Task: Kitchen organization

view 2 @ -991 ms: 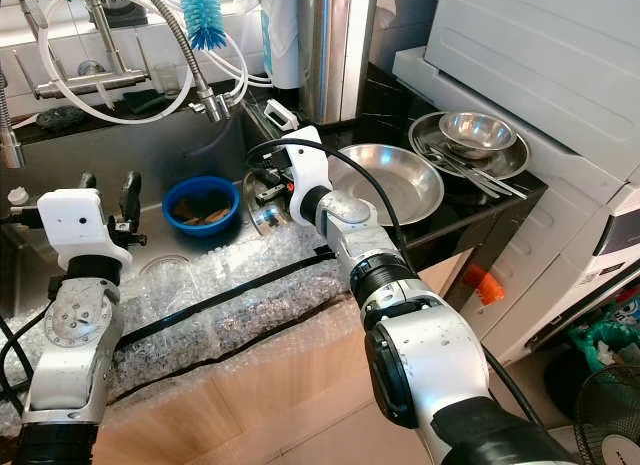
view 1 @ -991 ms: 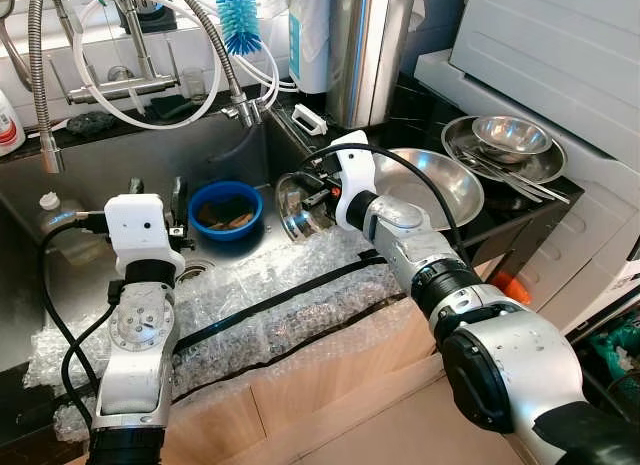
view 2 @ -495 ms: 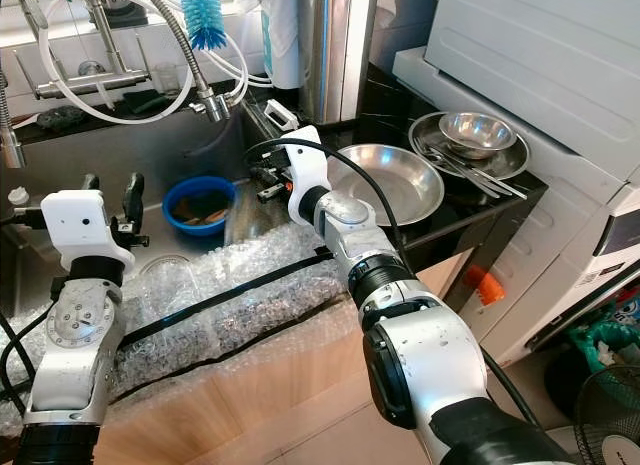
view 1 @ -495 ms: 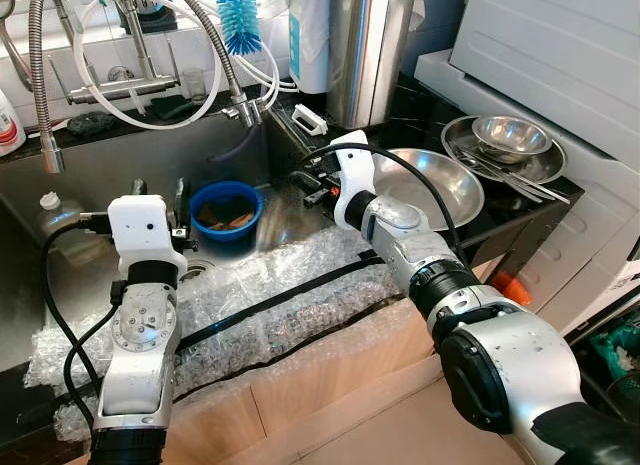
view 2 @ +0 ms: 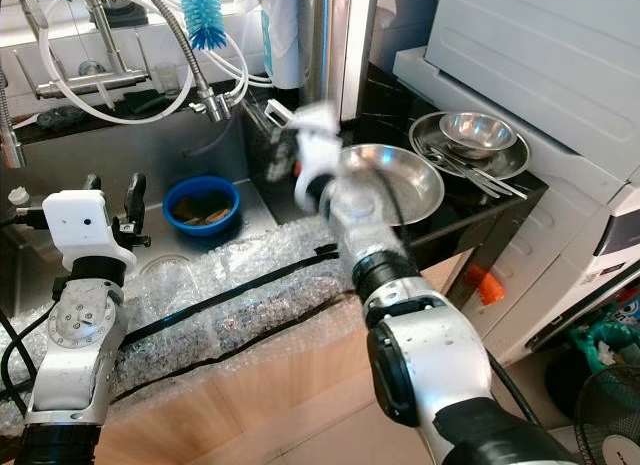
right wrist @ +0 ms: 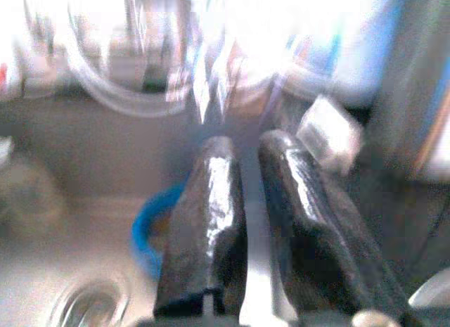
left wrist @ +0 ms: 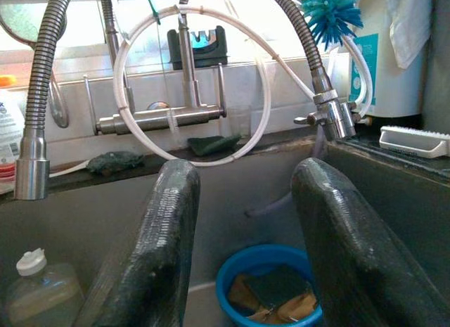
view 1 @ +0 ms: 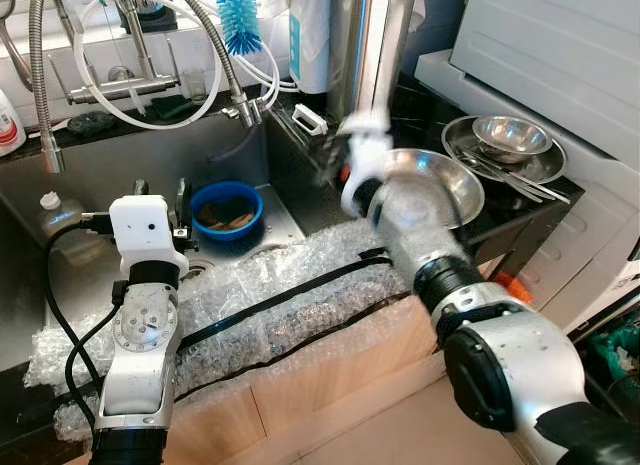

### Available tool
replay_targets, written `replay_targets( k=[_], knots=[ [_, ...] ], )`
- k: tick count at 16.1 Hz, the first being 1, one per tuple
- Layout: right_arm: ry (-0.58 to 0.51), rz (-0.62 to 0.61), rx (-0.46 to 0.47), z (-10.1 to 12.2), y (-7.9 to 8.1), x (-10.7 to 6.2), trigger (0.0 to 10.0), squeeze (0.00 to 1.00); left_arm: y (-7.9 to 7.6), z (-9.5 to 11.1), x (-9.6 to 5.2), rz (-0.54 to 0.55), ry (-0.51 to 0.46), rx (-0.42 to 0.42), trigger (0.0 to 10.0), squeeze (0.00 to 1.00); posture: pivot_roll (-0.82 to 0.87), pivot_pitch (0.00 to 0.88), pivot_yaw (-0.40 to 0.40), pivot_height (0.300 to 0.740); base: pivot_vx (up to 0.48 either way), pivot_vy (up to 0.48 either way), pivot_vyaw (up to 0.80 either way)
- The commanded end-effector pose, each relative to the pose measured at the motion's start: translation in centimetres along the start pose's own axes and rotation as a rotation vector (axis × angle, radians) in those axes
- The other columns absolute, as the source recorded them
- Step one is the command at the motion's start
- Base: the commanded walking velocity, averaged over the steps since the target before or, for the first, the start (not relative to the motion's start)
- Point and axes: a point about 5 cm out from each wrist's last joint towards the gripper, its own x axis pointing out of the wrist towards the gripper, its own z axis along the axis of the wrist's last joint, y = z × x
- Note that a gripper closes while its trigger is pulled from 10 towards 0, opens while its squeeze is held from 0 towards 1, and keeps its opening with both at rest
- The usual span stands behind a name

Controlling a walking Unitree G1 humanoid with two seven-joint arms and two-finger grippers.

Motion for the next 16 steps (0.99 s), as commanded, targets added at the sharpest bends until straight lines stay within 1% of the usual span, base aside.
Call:
replay_targets(
  k=[1,2,3,5,7,8,9,10,12,13,14,16],
  knots=[
    [-0.134,-0.066,-0.02,2.1,-0.8,-0.3,10.0,0.0,0.2,0.1,0.1,-0.002,0.001,0.001,10.0,0.0,-0.03,0.0,-0.021,0.74,0.0,0.0,0.0],
    [-0.206,-0.103,0.002,2.8,-1.2,-1.2,10.0,0.0,0.2,0.1,0.1,-0.005,0.001,0.001,10.0,0.0,-0.03,0.0,-0.02,0.74,0.0,0.0,0.0],
    [-0.235,-0.122,0.008,3.0,-1.5,-2.0,10.0,0.0,0.1,0.0,0.1,-0.011,0.003,0.001,10.0,0.0,-0.04,0.0,-0.016,0.74,0.0,0.0,0.0],
    [-0.274,-0.228,-0.011,2.8,-2.3,-4.8,10.0,0.0,-0.1,0.0,0.1,-0.023,0.004,-0.001,10.0,0.0,-0.05,0.0,-0.012,0.74,0.0,0.0,0.0],
    [-0.279,-0.346,-0.002,2.6,-3.6,-7.6,10.0,0.0,-0.3,0.0,0.1,-0.038,0.003,-0.003,10.0,0.0,-0.05,0.0,-0.008,0.74,0.0,0.0,0.0],
    [-0.279,-0.346,-0.002,2.6,-3.6,-7.6,10.0,0.0,-0.3,0.0,0.1,-0.038,0.003,-0.003,10.0,0.0,-0.05,0.0,-0.008,0.74,0.0,0.0,0.0],
    [-0.279,-0.427,0.032,2.6,-4.6,-9.0,10.0,0.0,-0.2,0.0,0.1,-0.038,0.004,-0.002,10.0,0.0,-0.05,0.0,-0.006,0.74,0.0,0.0,0.0],
    [-0.266,-0.477,0.051,2.3,-5.3,-10.2,10.0,0.0,-0.1,0.0,0.1,-0.04,0.006,0.001,10.0,0.0,-0.06,0.0,-0.003,0.74,0.0,0.0,0.0],
    [-0.243,-0.518,0.071,1.7,-5.8,-11.1,10.0,0.0,-0.1,0.0,0.1,-0.043,0.008,0.004,10.0,0.0,-0.06,0.0,0.003,0.74,0.0,0.0,0.0],
    [-0.213,-0.583,0.126,0.8,-6.3,-12.3,10.0,0.3,-0.1,-0.1,0.0,-0.049,0.01,0.006,10.0,0.0,-0.06,0.0,0.006,0.74,0.0,0.0,0.0],
    [-0.198,-0.617,0.152,0.5,-6.5,-13.1,10.0,1.0,0.0,0.0,0.0,-0.052,0.012,0.008,10.0,0.0,-0.06,0.0,0.008,0.74,0.0,0.0,0.0],
    [-0.167,-0.669,0.151,0.3,-6.8,-14.6,10.0,1.0,0.2,0.0,0.1,-0.058,0.013,0.023,10.0,0.0,-0.06,0.008,0.012,0.74,0.0,0.0,0.0]
  ],
)
